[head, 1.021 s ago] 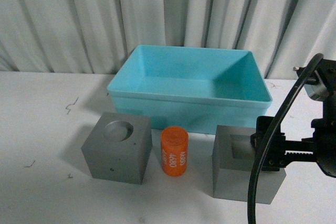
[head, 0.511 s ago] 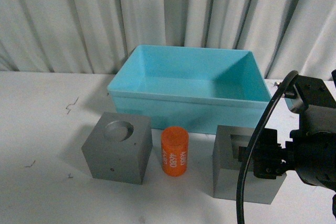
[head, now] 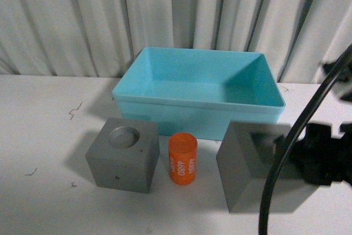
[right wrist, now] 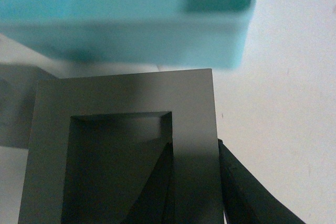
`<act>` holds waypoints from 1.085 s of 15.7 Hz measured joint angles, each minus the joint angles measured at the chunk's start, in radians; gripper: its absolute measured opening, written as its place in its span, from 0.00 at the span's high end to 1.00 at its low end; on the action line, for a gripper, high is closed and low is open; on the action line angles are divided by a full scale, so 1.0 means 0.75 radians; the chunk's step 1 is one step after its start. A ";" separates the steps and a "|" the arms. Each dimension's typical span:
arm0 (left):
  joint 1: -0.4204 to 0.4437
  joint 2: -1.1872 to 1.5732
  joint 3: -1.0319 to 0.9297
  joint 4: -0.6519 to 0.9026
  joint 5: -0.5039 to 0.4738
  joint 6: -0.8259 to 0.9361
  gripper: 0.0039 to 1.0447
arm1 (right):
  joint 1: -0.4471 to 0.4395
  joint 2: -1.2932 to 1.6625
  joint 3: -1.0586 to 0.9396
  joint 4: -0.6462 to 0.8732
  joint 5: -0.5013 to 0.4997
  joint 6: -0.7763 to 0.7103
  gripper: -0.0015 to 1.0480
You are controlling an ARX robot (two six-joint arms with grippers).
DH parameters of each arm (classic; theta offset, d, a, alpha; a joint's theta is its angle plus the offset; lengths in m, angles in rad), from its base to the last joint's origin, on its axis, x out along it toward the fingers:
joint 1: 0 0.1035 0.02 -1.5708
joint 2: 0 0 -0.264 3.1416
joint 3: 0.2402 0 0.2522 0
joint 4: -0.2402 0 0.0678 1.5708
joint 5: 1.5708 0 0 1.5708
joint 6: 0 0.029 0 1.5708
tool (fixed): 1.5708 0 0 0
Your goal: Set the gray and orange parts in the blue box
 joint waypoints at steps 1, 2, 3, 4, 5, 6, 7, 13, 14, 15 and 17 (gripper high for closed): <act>0.000 0.000 0.000 0.000 0.000 0.000 0.06 | -0.027 -0.144 0.018 -0.038 -0.021 -0.015 0.82; 0.000 0.000 0.000 0.000 0.000 0.000 0.06 | -0.061 -0.249 0.072 -0.042 -0.044 -0.033 0.82; 0.000 0.000 0.000 0.000 0.000 0.000 0.06 | -0.098 -0.278 0.167 -0.014 -0.043 -0.056 0.82; 0.000 0.000 0.000 0.000 0.000 0.000 0.06 | -0.135 -0.242 0.272 0.038 -0.049 -0.057 0.82; 0.000 0.000 0.000 0.000 0.000 0.000 0.06 | -0.116 0.391 0.866 0.026 0.033 -0.058 0.82; 0.000 0.000 0.000 0.000 0.000 0.000 0.06 | -0.109 0.433 0.908 0.022 0.046 -0.049 0.82; 0.000 0.000 0.000 0.000 0.000 -0.001 0.06 | -0.109 0.461 0.936 0.011 0.058 -0.042 0.82; 0.000 0.000 0.000 0.000 0.000 0.000 0.06 | -0.093 0.687 1.101 -0.110 0.132 0.055 0.82; 0.000 0.000 0.000 0.000 0.000 0.000 0.06 | -0.093 0.757 1.140 -0.148 0.145 0.106 0.82; 0.000 0.000 0.000 0.000 0.000 0.000 0.06 | -0.092 0.768 1.146 -0.154 0.152 0.111 0.82; 0.000 0.000 0.000 0.000 0.000 0.000 0.06 | -0.092 0.774 1.151 -0.160 0.161 0.113 0.82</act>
